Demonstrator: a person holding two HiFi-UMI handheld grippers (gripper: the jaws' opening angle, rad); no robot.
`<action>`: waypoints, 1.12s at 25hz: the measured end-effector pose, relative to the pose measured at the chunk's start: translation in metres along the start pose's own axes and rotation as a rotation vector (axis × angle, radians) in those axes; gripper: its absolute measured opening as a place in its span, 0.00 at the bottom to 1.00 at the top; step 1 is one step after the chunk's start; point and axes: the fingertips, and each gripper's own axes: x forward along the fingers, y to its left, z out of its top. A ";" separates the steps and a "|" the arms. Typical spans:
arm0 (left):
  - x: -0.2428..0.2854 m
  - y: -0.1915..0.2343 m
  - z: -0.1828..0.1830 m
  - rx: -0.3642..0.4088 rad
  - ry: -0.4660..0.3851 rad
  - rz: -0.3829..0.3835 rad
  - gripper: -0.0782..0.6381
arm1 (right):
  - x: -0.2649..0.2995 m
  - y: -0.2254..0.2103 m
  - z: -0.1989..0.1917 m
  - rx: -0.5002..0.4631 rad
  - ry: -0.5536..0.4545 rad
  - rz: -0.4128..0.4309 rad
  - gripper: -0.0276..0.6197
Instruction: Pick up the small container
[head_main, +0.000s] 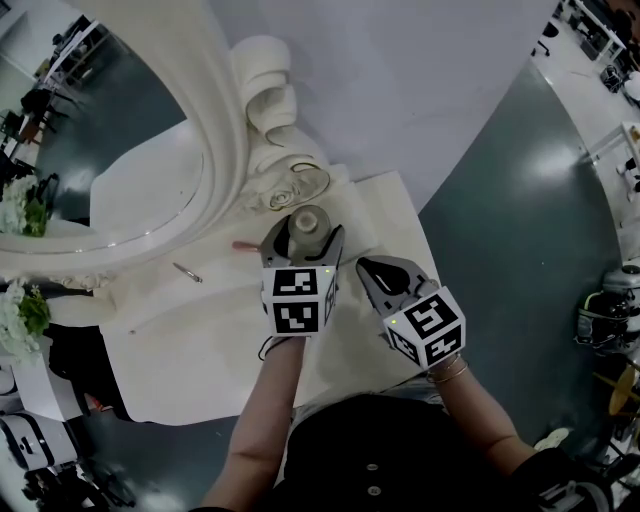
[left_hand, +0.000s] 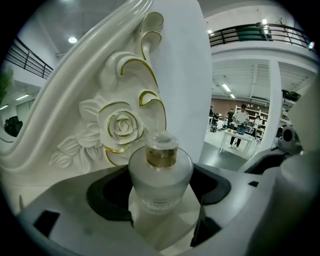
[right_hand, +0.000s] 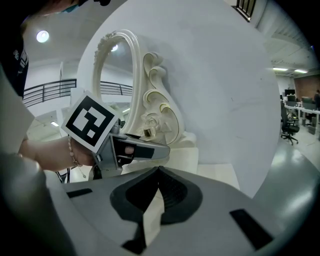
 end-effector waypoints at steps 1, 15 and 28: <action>0.001 0.001 -0.001 -0.002 0.005 0.000 0.55 | 0.001 -0.001 0.000 0.006 0.000 0.000 0.05; 0.014 0.002 0.000 -0.025 0.028 0.002 0.55 | -0.003 -0.014 -0.005 0.029 -0.001 -0.013 0.05; 0.011 0.003 -0.002 -0.018 0.004 0.009 0.55 | -0.008 -0.007 -0.005 0.012 0.004 -0.014 0.05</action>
